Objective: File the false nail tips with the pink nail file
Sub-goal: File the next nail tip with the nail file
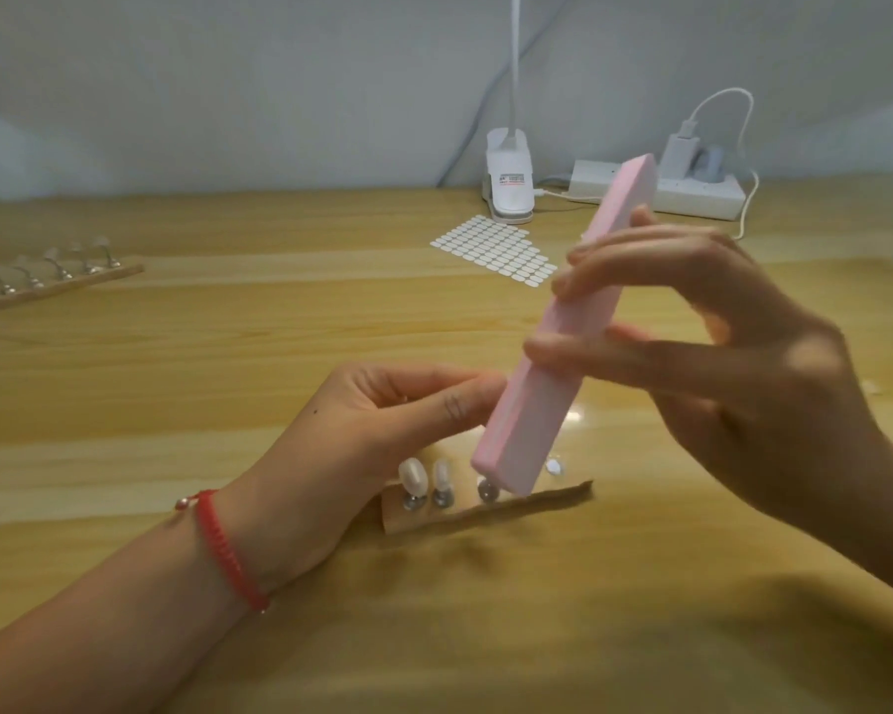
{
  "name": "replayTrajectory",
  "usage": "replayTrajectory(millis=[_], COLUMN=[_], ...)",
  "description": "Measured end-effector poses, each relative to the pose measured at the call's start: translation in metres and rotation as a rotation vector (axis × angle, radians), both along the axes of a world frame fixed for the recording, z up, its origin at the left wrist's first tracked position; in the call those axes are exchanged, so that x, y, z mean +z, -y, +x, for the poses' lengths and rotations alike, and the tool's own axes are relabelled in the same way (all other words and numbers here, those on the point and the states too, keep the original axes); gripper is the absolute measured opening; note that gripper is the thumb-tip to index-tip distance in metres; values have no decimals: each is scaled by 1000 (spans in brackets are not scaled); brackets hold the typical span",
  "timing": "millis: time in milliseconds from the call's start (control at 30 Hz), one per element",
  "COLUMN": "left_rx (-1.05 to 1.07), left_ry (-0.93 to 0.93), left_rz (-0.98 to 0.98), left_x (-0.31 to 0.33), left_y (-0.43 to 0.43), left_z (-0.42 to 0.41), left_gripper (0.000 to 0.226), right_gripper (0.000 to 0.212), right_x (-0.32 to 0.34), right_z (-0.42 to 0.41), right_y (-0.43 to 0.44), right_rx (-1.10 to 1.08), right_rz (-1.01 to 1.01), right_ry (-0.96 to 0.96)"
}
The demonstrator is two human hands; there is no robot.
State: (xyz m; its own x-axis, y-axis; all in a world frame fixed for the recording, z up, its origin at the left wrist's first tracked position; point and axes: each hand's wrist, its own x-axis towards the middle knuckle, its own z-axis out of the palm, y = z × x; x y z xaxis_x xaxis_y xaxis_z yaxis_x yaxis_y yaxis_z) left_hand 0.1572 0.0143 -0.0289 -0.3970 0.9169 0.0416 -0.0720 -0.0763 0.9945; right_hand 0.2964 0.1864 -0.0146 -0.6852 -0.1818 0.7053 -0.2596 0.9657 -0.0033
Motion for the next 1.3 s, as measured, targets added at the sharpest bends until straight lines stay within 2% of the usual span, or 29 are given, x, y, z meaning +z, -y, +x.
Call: replayTrajectory(millis=[167, 267, 400, 500, 633, 767, 900, 1067, 1133, 1233, 1300], left_rx=[-1, -11, -8, -2, 90, 143, 176, 203, 214, 196, 198], left_ry=[42, 49, 47, 63, 24, -58, -117, -205, -241, -306, -358], left_rz=[48, 48, 38, 41, 22, -17, -40, -35, -30, -18, -8], left_x=[1, 1, 0, -1, -3, -5, -2, -2, -3, -3, -3], left_y=[1, 1, 1, 1, 0, 1, 2, 1, 1, 0, -1], left_z=[3, 4, 6, 3, 1, -2, 0, -1, 0, 2, 3], left_gripper=[20, 25, 19, 19, 38, 33, 30, 29, 31, 30, 29], right_gripper=[25, 29, 31, 40, 44, 50, 48, 49, 40, 32, 31], right_x=[-9, 0, -11, -10, -7, -4, -18, -24, -20, -7, -4], right_z=[2, 0, 4, 4, 4, 5, 3, 2, 3, 4, 6], right_y=[19, 5, 22, 18, 6, -16, -36, -40, -36, -7, 15], right_rx=[144, 26, 147, 128, 81, -105, -377, -522, -461, -138, 23], right_rz=[-6, -18, -7, 9, -63, -148, -259, -215, -310, -564, -653], right_ry=[67, 1, 59, 54, -29, -27, 207, 396, 332, 124, 80])
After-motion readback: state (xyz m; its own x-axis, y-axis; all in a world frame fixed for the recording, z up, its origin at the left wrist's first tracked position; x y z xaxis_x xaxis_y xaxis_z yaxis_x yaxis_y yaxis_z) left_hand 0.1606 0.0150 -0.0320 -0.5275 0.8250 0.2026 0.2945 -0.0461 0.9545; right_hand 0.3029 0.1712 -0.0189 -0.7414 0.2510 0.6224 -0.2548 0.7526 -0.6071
